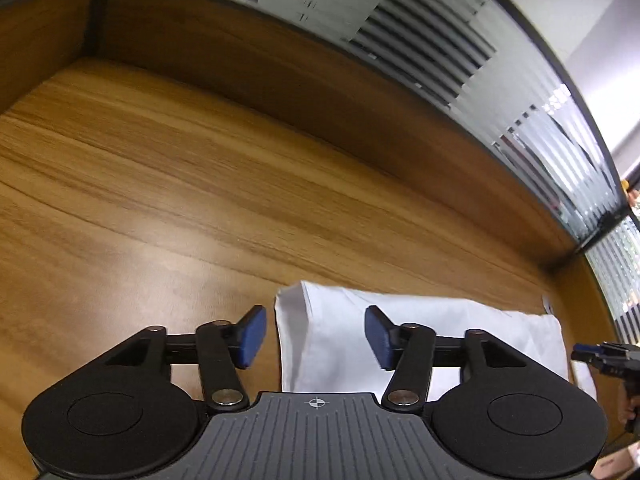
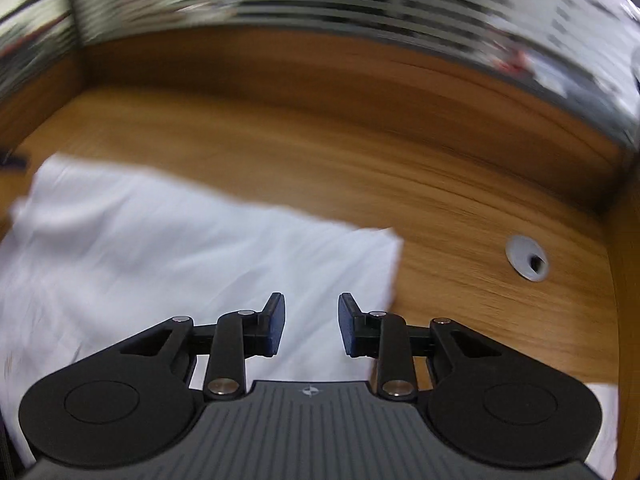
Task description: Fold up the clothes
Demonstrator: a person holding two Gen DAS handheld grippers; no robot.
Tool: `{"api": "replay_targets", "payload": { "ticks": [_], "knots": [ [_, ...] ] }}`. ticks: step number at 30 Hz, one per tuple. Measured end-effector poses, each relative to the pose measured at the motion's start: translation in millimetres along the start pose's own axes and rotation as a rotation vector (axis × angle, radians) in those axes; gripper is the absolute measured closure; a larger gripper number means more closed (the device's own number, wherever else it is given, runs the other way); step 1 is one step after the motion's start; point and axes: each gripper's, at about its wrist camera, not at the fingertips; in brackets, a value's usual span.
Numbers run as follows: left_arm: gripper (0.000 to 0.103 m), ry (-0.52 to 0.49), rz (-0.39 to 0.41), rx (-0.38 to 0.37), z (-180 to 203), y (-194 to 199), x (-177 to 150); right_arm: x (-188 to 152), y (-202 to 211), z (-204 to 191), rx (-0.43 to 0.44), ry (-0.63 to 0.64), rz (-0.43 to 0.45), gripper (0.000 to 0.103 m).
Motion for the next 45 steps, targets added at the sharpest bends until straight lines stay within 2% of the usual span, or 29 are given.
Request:
{"api": "replay_targets", "payload": {
  "ticks": [3,5,9,10,11,12,13,14,18,23,28,32,34,36,38,40,41,42,43,45],
  "knots": [
    [0.044,0.026,-0.039,-0.011,-4.1,-21.0,3.9,17.9,-20.8,21.0,-0.042,-0.126,-0.026,0.066],
    [0.044,0.028,-0.051,-0.025,-2.0,-30.2,5.8,22.5,-33.5,36.1,-0.039,-0.216,-0.015,0.058],
    [0.045,0.032,-0.075,-0.055,2.1,-48.7,9.6,24.1,-55.9,46.3,-0.022,-0.310,-0.066,0.059],
    [0.051,0.033,-0.081,-0.062,3.1,-53.4,10.5,24.4,-61.5,48.8,-0.018,-0.334,-0.079,0.060],
    [0.062,0.030,-0.085,-0.067,4.5,-56.5,11.3,24.8,-67.2,51.3,-0.013,-0.357,-0.092,0.063],
    [0.084,0.023,-0.089,-0.072,6.2,-58.7,11.8,25.2,-72.8,53.9,-0.009,-0.381,-0.105,0.065],
    [0.093,0.015,-0.082,-0.069,8.2,-59.7,12.6,25.3,-77.3,56.2,-0.002,-0.405,-0.115,0.077],
    [0.097,0.008,-0.060,-0.067,10.2,-57.8,15.1,24.0,-76.9,57.9,0.019,-0.429,-0.112,0.094],
    [0.100,0.012,0.021,-0.077,14.8,-54.4,38.2,25.8,-75.4,62.3,0.035,-0.466,-0.073,0.096],
    [0.099,-0.051,-0.010,-0.033,23.7,-82.0,53.8,30.3,-73.5,66.9,0.034,-0.492,-0.013,0.096],
    [0.099,0.001,-0.037,0.014,16.9,-110.5,50.0,26.7,-89.4,69.7,0.020,-0.510,-0.002,0.096],
    [0.097,-0.008,-0.044,0.030,22.6,-116.4,50.5,24.5,-95.4,61.5,-0.027,-0.438,-0.008,0.095],
    [0.097,-0.035,-0.029,0.028,32.3,-107.9,53.1,27.4,-90.6,53.3,-0.080,-0.356,-0.013,0.082],
    [0.094,-0.076,-0.015,0.036,44.2,-97.8,54.7,35.0,-73.2,43.6,-0.139,-0.262,0.014,0.076],
    [0.082,-0.093,0.012,0.044,53.1,-89.0,54.8,40.5,-57.1,30.3,-0.176,-0.174,0.051,0.071],
    [0.034,-0.089,0.060,0.076,56.9,-81.1,53.5,41.3,-47.2,15.8,-0.180,-0.098,0.066,0.070],
    [0.032,-0.086,0.079,0.089,56.0,-78.0,52.9,40.6,-44.0,8.1,-0.176,-0.060,0.064,0.070],
    [0.038,-0.079,0.081,0.095,54.7,-76.9,52.8,39.3,-43.3,1.8,-0.179,-0.025,0.058,0.070],
    [0.042,-0.063,0.071,0.101,53.2,-77.3,52.3,36.7,-44.3,0.9,-0.183,-0.024,0.050,0.070],
    [0.042,-0.041,0.042,0.104,52.9,-77.4,46.6,31.3,-46.2,-0.9,-0.190,-0.021,0.034,0.070]
  ]
}}
Point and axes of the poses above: each gripper's, at about its wrist camera, not at the fingertips, and y roughly against the way its jaws point, z to its right, x to its top, and after that the axes turned 4 degrees about -x, right-handed
